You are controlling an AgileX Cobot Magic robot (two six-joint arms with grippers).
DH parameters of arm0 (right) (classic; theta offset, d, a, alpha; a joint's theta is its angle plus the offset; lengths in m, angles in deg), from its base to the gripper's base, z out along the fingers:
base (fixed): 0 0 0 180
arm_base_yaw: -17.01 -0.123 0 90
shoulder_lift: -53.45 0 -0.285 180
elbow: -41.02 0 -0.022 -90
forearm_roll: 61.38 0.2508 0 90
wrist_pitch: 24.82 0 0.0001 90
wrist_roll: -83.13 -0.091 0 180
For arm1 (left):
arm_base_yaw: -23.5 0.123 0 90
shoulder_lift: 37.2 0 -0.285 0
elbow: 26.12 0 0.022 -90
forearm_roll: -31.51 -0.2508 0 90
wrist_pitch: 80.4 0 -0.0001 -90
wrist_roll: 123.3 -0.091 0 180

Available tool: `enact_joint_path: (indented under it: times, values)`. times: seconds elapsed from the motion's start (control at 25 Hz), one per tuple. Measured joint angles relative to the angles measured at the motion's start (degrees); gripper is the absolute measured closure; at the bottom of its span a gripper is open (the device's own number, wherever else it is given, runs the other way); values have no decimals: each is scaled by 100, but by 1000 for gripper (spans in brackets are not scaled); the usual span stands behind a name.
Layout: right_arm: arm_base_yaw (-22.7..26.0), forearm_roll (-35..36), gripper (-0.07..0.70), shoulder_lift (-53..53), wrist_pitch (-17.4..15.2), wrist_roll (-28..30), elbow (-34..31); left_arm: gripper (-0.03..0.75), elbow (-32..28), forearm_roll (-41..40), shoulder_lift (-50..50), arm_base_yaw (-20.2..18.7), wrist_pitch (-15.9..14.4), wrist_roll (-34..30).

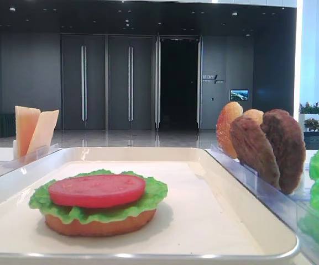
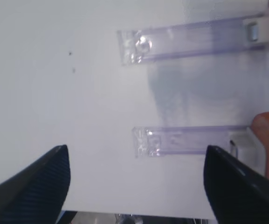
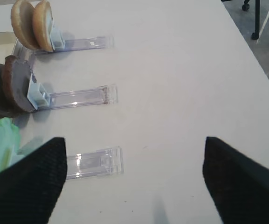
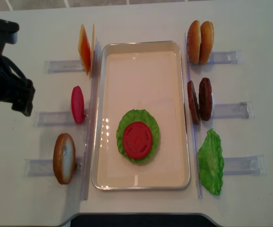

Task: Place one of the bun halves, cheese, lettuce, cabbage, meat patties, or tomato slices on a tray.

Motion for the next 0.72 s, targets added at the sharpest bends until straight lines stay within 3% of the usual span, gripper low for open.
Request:
enact_joint_path:
  times: [0.08, 0.28, 0.72]
  values:
    - [0, -19, 39, 0, 0, 0, 0, 24, 0, -87, 1, 71, -182, 40]
    - [0, 28, 39, 0, 0, 0, 0, 24, -156, 21, 180, 76, -221, 58]
    - [0, 38, 39, 0, 0, 0, 0, 24, -2025, 277, 2190, 76, -221, 81]
